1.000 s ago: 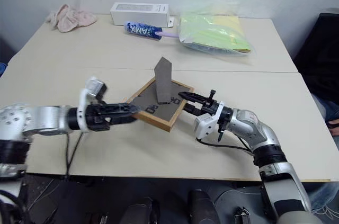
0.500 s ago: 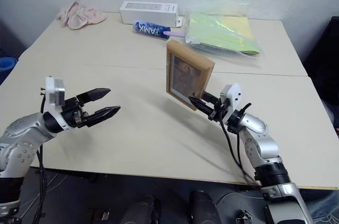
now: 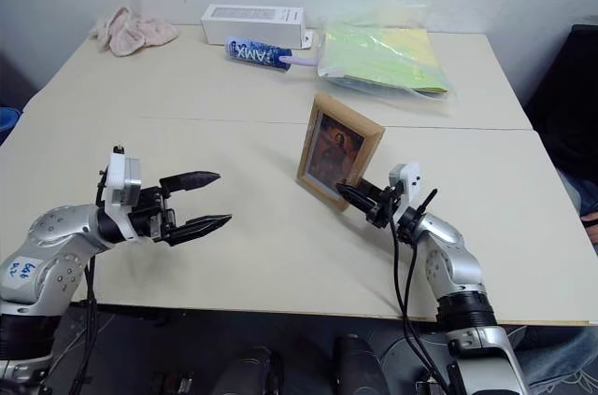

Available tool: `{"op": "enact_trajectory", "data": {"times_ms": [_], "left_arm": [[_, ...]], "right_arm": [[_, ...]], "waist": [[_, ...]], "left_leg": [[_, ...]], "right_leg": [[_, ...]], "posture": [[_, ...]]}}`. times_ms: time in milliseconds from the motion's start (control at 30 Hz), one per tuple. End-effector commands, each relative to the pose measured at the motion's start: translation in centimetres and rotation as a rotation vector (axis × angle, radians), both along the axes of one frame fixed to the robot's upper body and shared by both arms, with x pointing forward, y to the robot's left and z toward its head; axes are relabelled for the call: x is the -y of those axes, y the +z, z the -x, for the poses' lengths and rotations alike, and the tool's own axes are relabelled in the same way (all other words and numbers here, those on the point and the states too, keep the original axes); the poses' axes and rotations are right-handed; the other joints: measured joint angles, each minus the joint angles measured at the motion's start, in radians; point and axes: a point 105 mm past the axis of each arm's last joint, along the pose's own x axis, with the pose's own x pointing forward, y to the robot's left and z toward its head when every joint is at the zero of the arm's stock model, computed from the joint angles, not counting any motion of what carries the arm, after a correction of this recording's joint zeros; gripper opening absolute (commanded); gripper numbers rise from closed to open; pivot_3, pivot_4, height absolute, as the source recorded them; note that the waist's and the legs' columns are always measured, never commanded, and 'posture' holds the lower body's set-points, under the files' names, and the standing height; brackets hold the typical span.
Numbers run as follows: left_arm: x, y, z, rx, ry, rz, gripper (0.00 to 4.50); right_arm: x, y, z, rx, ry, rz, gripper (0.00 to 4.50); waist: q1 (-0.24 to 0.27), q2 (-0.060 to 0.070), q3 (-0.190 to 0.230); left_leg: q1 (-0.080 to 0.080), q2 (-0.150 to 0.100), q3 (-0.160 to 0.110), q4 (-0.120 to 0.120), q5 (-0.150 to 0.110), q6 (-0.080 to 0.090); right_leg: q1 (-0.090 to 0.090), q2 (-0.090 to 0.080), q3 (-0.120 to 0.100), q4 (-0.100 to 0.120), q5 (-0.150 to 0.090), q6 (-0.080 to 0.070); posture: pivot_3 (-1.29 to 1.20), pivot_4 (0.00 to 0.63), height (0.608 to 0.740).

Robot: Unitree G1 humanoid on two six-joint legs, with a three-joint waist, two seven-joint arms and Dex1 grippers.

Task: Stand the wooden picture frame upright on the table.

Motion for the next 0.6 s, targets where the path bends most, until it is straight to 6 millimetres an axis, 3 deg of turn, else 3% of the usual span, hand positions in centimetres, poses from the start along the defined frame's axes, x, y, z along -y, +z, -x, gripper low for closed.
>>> {"op": "enact_trajectory", "data": {"times_ms": [33,67,233,400,533,600], "left_arm": [[-0.4,0.6,-0.1,0.029,0.012,-0.001,4.5],[-0.5,0.5,-0.2,0.029,0.014,-0.001,4.5],[-1.0,0.0,-0.1,0.017,0.026,-0.016,4.5],[-2.5,-1.4,-0.1,0.002,0.076,-0.064,4.5],[-4.6,-3.1,0.2,-0.009,0.147,-0.139,4.5],[-7.0,-4.9,1.1,-0.012,0.197,-0.242,4.5]], "right_arm": [[1.0,-1.9,-0.5,-0.102,-0.077,0.027,1.25],[0.9,-1.5,-0.6,-0.077,-0.078,0.032,1.25],[0.2,0.0,0.6,0.057,-0.008,0.095,2.84],[0.9,0.5,2.0,0.133,0.032,0.155,4.41],[3.0,0.9,3.4,0.177,0.034,0.24,4.47],[6.2,1.4,6.0,0.418,0.056,0.552,4.47]], "waist": [[0.0,0.0,0.0],[0.0,0.0,0.0],[0.002,0.0,0.0],[0.003,0.0,0.0],[0.003,0.0,0.0],[0.005,0.001,0.001]], "left_leg": [[0.0,0.0,0.0,0.0,0.0,0.0],[0.001,0.0,0.0,0.0,0.0,0.0],[0.0,0.0,0.0,-0.003,0.0,0.0],[-0.001,0.0,0.001,-0.007,0.001,-0.001],[-0.001,0.0,0.001,-0.008,0.001,-0.001],[-0.001,0.0,0.001,-0.008,0.001,0.0]], "right_leg": [[0.0,0.0,0.0,0.0,0.0,0.0],[0.001,0.0,0.0,0.0,0.0,0.0],[-0.001,0.0,0.0,0.0,0.0,0.0],[-0.002,0.0,0.0,-0.001,0.0,0.0],[-0.002,0.0,0.0,-0.002,0.0,0.0],[-0.002,0.0,0.0,-0.003,0.0,0.0]], "posture": [[0.0,0.15,0.74],[0.0,0.15,0.74],[0.0,0.15,0.74],[0.0,0.15,0.74],[0.0,0.15,0.74],[0.0,0.15,0.74]]}}
